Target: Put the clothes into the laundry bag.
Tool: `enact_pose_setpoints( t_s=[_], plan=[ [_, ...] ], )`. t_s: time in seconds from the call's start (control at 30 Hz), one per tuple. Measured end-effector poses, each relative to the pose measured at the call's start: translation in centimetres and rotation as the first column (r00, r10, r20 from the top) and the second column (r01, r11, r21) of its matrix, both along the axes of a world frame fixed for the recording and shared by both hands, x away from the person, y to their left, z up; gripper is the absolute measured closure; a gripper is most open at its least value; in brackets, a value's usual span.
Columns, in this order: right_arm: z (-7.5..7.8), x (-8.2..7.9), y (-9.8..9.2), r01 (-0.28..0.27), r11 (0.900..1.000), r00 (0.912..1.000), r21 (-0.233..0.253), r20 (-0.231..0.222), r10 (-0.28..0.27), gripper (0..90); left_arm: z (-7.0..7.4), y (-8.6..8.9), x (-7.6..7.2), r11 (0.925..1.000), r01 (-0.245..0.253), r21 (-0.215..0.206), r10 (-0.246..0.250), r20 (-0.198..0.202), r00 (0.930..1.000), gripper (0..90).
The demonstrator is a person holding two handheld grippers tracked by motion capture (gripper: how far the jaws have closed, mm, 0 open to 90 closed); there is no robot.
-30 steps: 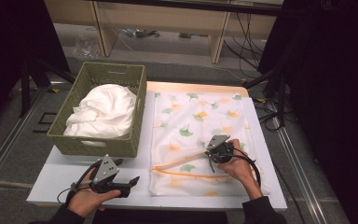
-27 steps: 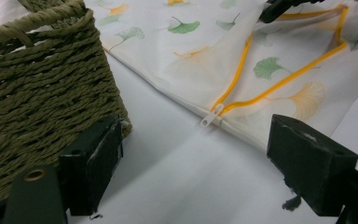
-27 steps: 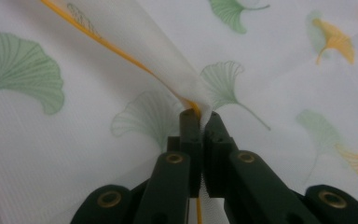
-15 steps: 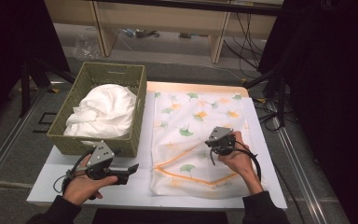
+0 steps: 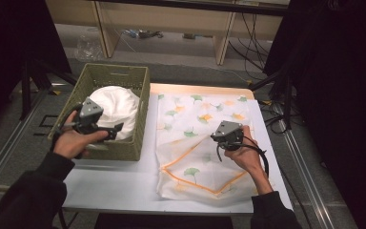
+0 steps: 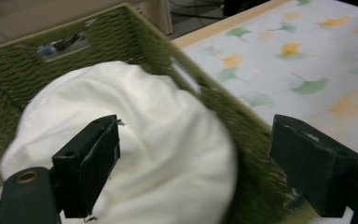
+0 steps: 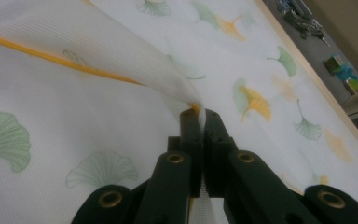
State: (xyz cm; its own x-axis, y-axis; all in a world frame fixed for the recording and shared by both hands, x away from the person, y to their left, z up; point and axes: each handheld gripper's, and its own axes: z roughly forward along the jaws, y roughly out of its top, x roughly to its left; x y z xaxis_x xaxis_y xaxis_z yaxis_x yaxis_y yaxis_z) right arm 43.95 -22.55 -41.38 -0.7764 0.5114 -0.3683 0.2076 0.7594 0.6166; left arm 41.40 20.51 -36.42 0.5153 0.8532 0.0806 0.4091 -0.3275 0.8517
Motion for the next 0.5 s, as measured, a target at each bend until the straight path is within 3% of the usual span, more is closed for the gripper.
enact_pose_setpoints(
  t_s=[0.03,0.1,0.13,0.17,0.23,0.37,0.4,0.43,0.5],
  plan=[
    [0.3,0.0,0.0,0.006,1.0,1.0,0.004,0.006,-0.006,89.7,0.1,1.1,2.2,0.9985,-0.051,0.019,0.052,-0.03,0.9982,16.2],
    [0.7,0.1,0.0,-0.01,1.0,0.9997,0.0,0.022,0.01,89.7,0.2,1.4,2.9,0.9975,-0.059,0.038,0.061,-0.043,0.9972,16.4],
    [0.7,0.1,0.0,-0.01,1.0,0.9997,0.0,0.022,0.01,89.7,0.1,1.8,3.9,0.9961,-0.064,0.061,0.068,-0.06,0.9959,16.4],
    [1.1,-0.1,0.0,0.014,1.0,0.9998,0.015,0.013,-0.014,89.6,-0.2,2.2,5.5,0.9947,-0.078,0.068,0.084,-0.092,0.9922,16.4],
    [1.4,0.0,-0.1,0.006,1.0,0.9995,0.02,0.031,-0.006,89.6,-0.7,2.4,7.4,0.9928,-0.096,0.071,0.105,-0.126,0.9864,16.3],
    [1.8,0.0,-0.2,-0.003,1.0,0.9994,0.017,0.034,0.003,89.6,-1.2,2.3,8.6,0.9921,-0.113,0.055,0.12,-0.146,0.982,16.3],
    [1.8,-0.1,-0.1,0.011,1.0,0.9996,0.025,0.025,-0.011,89.6,-1.4,2.1,9.2,0.9923,-0.117,0.039,0.122,-0.167,0.9784,16.3],
    [1.8,0.0,-0.1,-0.009,1.0,0.9992,0.016,0.039,0.009,89.6,-1.6,1.9,9.5,0.9915,-0.124,0.038,0.129,-0.183,0.9746,16.3],
    [1.7,0.1,-0.1,-0.018,1.0,0.999,0.01,0.04,0.017,89.6,-2.2,1.2,10.0,0.9933,-0.109,0.039,0.114,-0.182,0.9766,16.2]
  ],
)
